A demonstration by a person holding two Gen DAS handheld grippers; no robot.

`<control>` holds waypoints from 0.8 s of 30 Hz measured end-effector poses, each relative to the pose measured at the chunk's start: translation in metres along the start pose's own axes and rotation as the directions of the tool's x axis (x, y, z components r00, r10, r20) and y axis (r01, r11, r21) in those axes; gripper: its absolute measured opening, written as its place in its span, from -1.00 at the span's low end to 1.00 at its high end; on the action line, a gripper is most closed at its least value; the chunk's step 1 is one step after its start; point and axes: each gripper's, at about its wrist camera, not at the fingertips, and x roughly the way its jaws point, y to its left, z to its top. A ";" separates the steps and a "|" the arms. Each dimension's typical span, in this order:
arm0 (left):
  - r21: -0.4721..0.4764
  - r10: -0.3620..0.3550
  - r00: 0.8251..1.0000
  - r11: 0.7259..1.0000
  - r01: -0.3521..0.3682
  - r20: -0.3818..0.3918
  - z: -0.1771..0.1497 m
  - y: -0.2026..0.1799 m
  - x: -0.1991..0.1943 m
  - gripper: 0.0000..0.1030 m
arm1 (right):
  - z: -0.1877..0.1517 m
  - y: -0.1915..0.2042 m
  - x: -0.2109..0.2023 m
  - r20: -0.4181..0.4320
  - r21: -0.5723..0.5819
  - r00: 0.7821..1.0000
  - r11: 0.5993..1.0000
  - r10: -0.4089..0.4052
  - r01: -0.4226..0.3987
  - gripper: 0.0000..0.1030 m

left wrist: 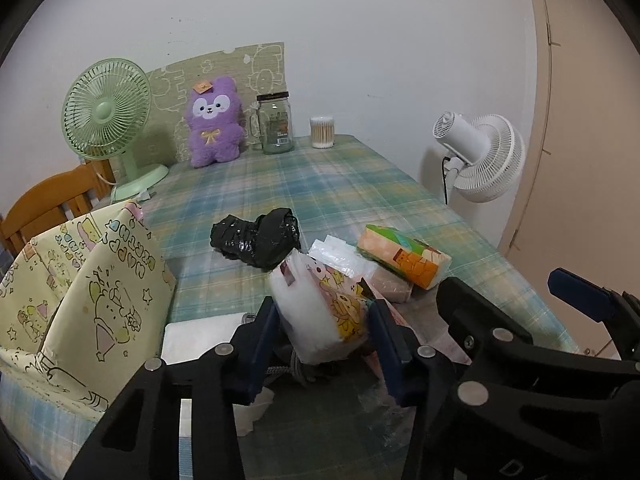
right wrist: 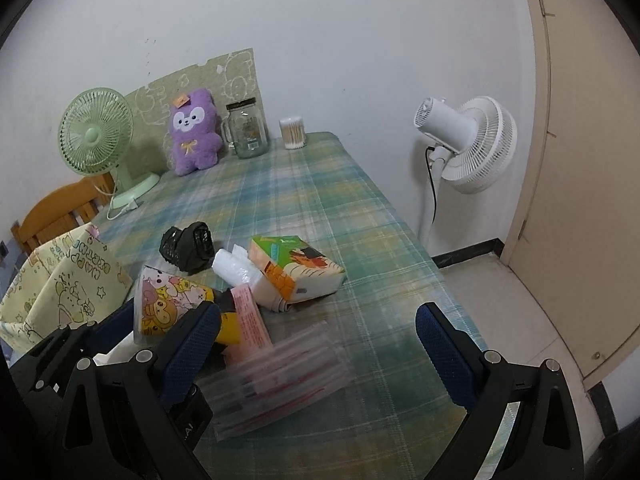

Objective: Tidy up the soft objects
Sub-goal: 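Reach the left gripper to the cartoon-printed snack box and grasp it, then grasp the clear plastic bag of pink items with the right gripper while the left lifts the snack box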

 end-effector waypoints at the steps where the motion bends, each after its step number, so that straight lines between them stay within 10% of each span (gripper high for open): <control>1: -0.002 -0.005 1.000 1.000 0.005 -0.002 -0.001 0.001 -0.001 -0.13 | 0.000 0.001 0.001 -0.002 0.000 1.000 1.000 0.004 -0.004 0.93; 24: -0.003 -0.013 0.995 1.000 0.013 -0.102 -0.025 -0.001 0.011 -0.17 | -0.024 0.010 0.036 -0.166 0.096 0.986 0.995 0.034 -0.018 0.27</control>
